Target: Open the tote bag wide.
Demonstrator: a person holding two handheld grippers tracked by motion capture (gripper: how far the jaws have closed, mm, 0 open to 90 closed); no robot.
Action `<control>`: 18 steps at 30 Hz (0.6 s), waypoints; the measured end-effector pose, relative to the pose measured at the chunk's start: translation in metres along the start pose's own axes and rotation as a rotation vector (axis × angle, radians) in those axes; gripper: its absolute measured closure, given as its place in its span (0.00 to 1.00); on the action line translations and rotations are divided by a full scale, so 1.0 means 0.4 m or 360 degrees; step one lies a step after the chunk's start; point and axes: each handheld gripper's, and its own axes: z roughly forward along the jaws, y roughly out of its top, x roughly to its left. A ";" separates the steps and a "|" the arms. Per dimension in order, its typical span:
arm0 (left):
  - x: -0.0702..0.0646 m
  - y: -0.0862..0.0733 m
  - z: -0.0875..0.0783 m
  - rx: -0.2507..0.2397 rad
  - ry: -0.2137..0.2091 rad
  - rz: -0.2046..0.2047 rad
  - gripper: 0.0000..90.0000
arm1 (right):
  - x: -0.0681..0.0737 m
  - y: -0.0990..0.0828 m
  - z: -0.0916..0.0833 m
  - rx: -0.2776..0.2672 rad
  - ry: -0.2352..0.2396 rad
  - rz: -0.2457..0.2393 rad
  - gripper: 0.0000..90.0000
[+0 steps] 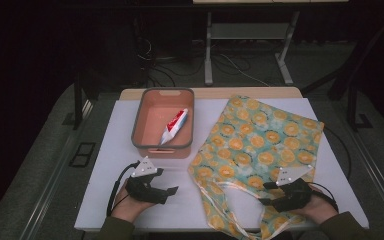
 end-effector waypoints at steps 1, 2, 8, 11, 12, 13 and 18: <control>0.001 0.001 0.000 -0.0005 0.0003 -0.0004 0.18 | 0.003 0.002 0.002 0.0002 -0.0016 -0.0025 0.59; 0.001 0.002 0.001 -0.0011 0.0003 -0.0004 0.18 | 0.005 0.005 0.003 0.0000 -0.0009 -0.0035 0.66; -0.005 0.004 0.007 0.0002 -0.0002 0.0021 0.18 | 0.000 0.018 0.014 0.0000 -0.0019 -0.0037 0.99; -0.009 0.007 0.008 -0.0011 -0.0014 0.0038 0.18 | -0.004 0.020 0.013 -0.0009 -0.0047 -0.0015 1.00; -0.009 0.008 0.009 -0.0012 -0.0016 0.0043 0.18 | -0.008 0.022 0.014 -0.0015 -0.0076 -0.0007 1.00; -0.010 0.008 0.009 -0.0016 -0.0014 0.0045 0.18 | -0.016 0.025 0.014 -0.0022 -0.0105 0.0004 1.00; -0.007 0.007 0.009 -0.0017 -0.0017 0.0047 0.18 | -0.061 0.032 0.015 -0.0058 -0.0199 0.0099 1.00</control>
